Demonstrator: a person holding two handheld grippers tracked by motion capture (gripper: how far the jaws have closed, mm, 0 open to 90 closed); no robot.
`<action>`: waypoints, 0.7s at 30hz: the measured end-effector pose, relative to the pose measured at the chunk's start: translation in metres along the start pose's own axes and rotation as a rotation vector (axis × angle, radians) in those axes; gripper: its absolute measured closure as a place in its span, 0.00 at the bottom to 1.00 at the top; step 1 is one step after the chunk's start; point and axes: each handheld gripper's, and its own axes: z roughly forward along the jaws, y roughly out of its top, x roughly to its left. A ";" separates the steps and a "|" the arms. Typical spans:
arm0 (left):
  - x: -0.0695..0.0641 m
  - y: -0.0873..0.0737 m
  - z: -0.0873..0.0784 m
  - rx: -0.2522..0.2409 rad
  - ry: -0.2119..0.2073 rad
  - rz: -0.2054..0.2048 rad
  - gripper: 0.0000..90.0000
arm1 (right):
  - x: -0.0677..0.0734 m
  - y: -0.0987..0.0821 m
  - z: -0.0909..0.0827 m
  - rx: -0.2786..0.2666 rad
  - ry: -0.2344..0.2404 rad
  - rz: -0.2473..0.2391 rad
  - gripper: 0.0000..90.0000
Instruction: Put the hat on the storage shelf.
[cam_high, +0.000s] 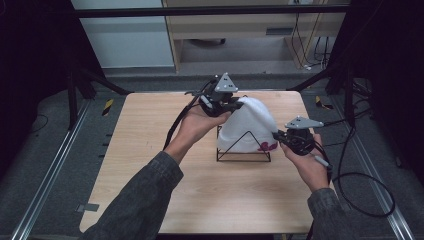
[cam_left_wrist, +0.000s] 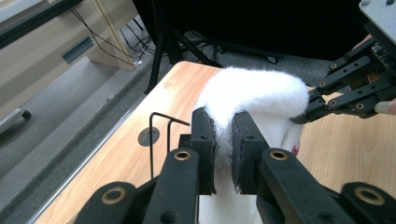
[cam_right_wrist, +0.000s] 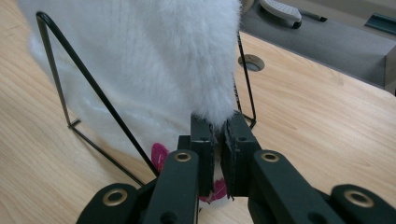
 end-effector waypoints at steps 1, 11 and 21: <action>0.000 0.000 0.000 0.000 0.000 0.000 0.90 | 0.000 -0.001 0.001 0.001 0.002 -0.005 0.93; -0.004 -0.010 0.007 0.017 -0.012 -0.003 0.90 | 0.002 -0.010 0.006 0.031 0.009 -0.006 0.93; -0.005 -0.019 0.012 0.034 -0.019 -0.010 0.90 | 0.004 -0.018 0.013 0.049 0.025 0.008 0.93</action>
